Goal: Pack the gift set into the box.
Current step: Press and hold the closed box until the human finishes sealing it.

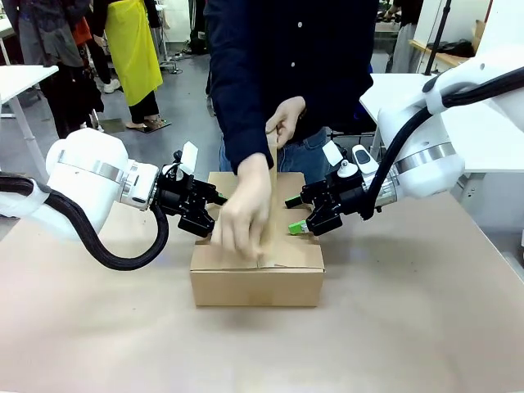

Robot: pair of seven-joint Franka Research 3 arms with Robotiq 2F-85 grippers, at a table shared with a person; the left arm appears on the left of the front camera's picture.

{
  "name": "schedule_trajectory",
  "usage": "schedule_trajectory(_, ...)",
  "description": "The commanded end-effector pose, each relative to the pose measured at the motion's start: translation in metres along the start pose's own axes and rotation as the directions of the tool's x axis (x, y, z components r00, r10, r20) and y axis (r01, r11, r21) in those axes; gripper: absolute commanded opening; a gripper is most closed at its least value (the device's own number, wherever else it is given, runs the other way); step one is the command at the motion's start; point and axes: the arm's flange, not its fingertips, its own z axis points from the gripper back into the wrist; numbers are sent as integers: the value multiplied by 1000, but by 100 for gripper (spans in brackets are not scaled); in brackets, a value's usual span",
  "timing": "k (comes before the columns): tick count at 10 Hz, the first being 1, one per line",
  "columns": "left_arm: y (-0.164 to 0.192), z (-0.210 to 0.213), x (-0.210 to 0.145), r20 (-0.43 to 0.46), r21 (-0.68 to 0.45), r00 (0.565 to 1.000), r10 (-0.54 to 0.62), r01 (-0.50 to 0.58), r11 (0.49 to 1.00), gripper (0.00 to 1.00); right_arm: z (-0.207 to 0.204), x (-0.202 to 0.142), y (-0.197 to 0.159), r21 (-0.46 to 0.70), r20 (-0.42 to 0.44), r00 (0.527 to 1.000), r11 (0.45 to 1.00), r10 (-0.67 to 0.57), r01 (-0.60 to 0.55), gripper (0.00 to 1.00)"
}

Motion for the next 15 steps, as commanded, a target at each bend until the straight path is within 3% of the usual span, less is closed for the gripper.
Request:
schedule_trajectory(1,-2,-1,-2,3,-7,1000,-12,13,1000,100,-3,0,-1,7,-8,1000,1000,4,-4,100)
schedule_trajectory(15,-2,-1,-2,3,-7,1000,-12,13,1000,100,-3,0,-1,7,-8,1000,1000,4,-4,100)
